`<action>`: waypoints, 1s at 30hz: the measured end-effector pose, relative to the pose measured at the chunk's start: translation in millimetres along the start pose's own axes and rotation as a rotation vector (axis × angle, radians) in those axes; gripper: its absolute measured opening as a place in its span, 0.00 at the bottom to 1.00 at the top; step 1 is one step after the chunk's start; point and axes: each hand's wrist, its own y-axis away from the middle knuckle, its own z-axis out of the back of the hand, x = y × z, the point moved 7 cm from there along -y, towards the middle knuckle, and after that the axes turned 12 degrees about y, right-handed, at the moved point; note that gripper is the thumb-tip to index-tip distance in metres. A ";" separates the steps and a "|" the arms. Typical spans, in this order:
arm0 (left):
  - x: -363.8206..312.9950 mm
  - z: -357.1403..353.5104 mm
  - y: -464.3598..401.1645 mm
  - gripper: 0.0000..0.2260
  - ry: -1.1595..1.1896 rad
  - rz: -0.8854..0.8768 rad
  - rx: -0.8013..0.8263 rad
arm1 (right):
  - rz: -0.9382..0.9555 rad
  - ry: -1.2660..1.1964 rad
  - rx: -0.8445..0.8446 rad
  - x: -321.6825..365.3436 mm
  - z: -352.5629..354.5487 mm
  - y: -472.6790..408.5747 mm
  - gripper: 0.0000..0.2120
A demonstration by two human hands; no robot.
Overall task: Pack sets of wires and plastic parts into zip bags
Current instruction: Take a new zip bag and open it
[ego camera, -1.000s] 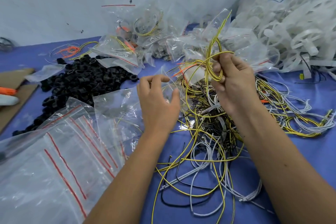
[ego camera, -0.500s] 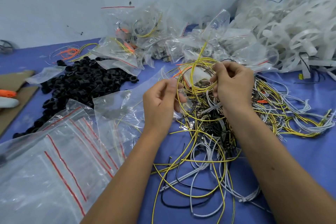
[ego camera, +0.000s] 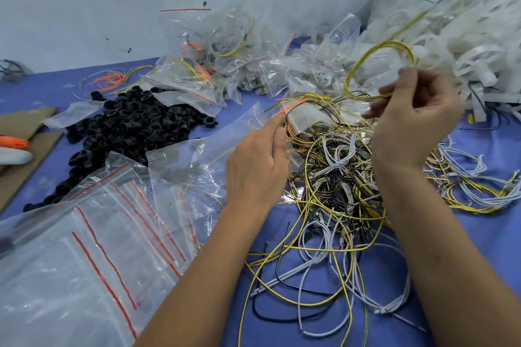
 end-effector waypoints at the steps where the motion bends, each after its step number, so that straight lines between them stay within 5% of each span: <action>1: 5.2 0.6 -0.7 0.21 -0.070 0.026 0.027 | 0.064 0.003 0.049 9.1 -4.7 5.6 0.08; 4: 14.8 2.0 -2.2 0.18 -0.116 0.053 0.077 | 0.104 -0.018 0.236 18.4 -22.3 21.9 0.08; 8: 19.2 12.2 -3.8 0.14 0.062 0.060 -0.095 | 0.045 0.096 0.441 7.2 -44.6 46.8 0.08; 19: 8.1 17.1 -0.8 0.01 0.263 -0.063 -0.200 | 0.073 0.136 0.661 5.7 -64.4 73.5 0.07; 23: 6.4 23.9 0.2 0.06 0.247 -0.084 -0.279 | 0.069 0.136 0.823 4.9 -72.4 82.6 0.08; 30: 22.6 27.0 1.0 0.07 0.208 0.066 -0.329 | 0.033 0.029 0.467 10.6 -48.6 57.5 0.09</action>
